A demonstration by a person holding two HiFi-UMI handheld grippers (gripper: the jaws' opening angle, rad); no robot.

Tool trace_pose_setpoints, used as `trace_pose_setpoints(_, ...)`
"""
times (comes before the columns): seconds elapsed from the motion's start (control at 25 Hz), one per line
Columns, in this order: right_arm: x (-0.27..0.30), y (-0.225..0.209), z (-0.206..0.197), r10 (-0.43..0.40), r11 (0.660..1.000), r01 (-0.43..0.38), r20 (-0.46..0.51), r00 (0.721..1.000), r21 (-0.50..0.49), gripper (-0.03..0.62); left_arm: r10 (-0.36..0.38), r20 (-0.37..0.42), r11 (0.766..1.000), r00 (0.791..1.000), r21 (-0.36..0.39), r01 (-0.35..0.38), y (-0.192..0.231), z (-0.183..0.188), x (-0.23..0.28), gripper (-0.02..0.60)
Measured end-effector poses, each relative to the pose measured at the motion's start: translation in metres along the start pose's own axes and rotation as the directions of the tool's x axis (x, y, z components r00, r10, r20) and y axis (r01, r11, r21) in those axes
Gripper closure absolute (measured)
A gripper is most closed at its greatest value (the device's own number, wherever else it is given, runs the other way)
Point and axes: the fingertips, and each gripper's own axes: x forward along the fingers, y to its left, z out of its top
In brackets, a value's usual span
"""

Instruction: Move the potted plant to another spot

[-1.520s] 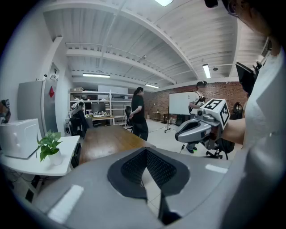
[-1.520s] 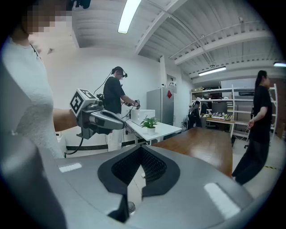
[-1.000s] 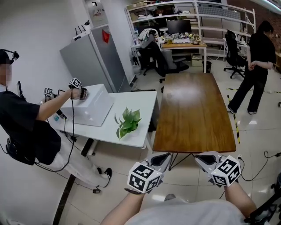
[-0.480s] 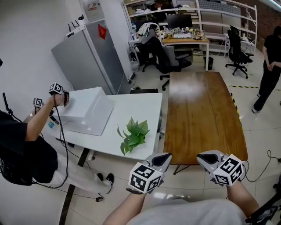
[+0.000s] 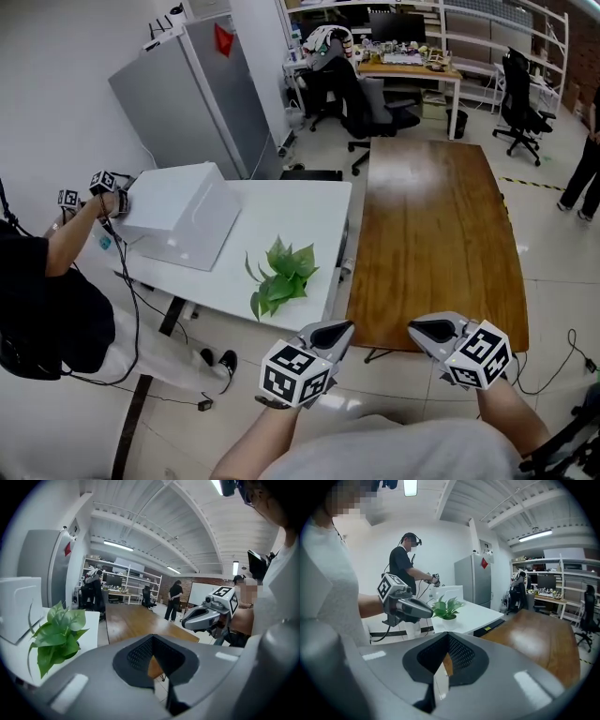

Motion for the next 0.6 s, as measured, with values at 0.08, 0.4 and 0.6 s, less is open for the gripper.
trace_pose_setpoints(0.08,0.001,-0.005,0.000,0.012,1.000,-0.012,0.004,1.000,-0.007,0.591,0.024,0.007,1.000,1.000,-0.005,-0.024,0.001,0.000,-0.001,0.584)
trace_pose_setpoints(0.4,0.043,-0.016,0.011,0.120,0.991,-0.119,0.011,0.993,-0.056,0.591,0.182,0.017,0.981,0.983,-0.075,-0.180,0.029,-0.014,-0.032,0.584)
trace_pose_setpoints(0.6,0.096,-0.009,0.015,0.177,0.980,-0.176,0.006,0.984,-0.089,0.591,0.294,0.001,0.947,0.956,-0.138,-0.291,0.053,-0.038,-0.071,0.584)
